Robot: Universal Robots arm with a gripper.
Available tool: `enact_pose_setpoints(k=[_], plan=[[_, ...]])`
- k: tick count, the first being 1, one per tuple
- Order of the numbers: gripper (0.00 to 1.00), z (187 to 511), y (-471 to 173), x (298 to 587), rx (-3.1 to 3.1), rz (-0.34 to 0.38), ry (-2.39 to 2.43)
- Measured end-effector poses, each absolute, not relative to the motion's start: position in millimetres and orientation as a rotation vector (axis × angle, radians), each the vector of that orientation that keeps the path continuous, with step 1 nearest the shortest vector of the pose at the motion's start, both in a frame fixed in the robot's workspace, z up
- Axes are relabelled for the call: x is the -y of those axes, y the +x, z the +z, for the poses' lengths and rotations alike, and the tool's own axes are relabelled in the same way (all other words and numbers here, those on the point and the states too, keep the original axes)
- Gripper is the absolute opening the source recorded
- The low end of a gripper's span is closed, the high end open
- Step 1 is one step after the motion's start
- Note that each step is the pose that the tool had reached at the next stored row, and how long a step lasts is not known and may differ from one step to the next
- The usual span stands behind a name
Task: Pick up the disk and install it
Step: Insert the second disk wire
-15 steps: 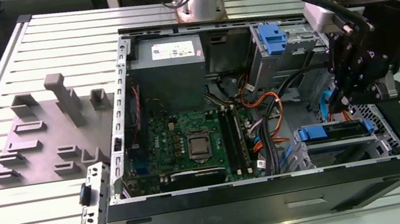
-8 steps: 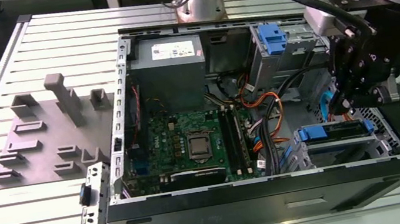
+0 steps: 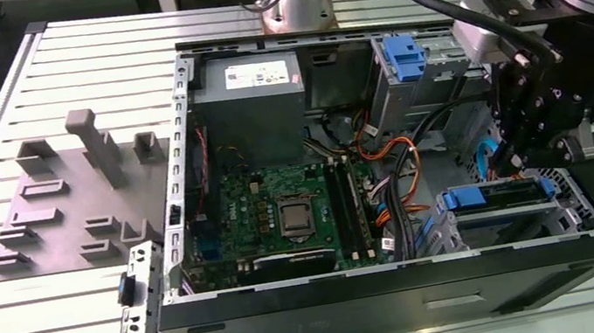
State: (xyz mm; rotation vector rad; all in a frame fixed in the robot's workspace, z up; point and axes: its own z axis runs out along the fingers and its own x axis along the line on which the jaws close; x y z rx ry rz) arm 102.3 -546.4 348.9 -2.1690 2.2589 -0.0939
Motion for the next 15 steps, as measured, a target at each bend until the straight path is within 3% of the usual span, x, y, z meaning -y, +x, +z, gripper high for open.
enact_pose_setpoints(k=[15], plan=[[0.16, 345.6, 99.5, 552.9, -2.235, -0.113, -2.173]])
